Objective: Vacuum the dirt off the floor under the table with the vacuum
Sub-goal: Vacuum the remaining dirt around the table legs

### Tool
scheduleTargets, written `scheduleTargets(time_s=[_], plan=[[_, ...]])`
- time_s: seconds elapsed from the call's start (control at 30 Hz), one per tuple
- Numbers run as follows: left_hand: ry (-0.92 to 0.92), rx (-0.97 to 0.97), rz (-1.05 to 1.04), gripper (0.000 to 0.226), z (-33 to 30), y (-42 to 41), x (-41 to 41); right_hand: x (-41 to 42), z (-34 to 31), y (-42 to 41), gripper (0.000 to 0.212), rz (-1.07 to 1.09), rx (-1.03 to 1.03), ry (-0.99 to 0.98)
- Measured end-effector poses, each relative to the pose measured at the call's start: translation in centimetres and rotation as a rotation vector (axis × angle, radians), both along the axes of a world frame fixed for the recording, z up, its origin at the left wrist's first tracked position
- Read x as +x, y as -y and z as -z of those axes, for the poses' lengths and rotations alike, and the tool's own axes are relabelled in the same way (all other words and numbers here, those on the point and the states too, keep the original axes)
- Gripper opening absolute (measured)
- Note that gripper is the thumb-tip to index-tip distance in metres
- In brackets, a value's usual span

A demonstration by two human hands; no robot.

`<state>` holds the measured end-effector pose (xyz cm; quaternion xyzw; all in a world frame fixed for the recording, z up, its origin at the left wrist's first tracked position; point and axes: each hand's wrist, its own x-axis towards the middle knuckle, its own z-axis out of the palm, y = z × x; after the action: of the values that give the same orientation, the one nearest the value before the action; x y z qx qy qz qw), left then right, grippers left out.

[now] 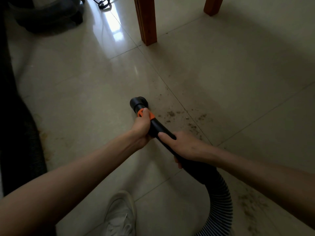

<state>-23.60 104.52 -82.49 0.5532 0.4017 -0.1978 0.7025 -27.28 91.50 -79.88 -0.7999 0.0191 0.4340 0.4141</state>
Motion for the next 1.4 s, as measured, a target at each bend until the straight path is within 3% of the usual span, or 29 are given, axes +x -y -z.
scheduleTargets(time_s=[0.2,0.73,0.93,1.4], plan=[[-0.017,-0.059,0.054,0.033,-0.1,1.1,0.2,-0.7,0.2,0.6,0.047,0.054,-0.064,0.055],[0.054,-0.048,0.095,0.034,0.7,1.2,4.8,3.3,1.7,0.0,0.053,0.109,-0.056,0.135],[0.100,-0.007,0.128,0.021,0.5,1.1,7.5,6.0,2.5,-0.6,0.060,0.122,-0.046,0.164],[0.136,0.120,0.204,0.027,0.5,0.4,13.7,11.3,3.6,-2.9,0.064,0.215,-0.008,0.174]])
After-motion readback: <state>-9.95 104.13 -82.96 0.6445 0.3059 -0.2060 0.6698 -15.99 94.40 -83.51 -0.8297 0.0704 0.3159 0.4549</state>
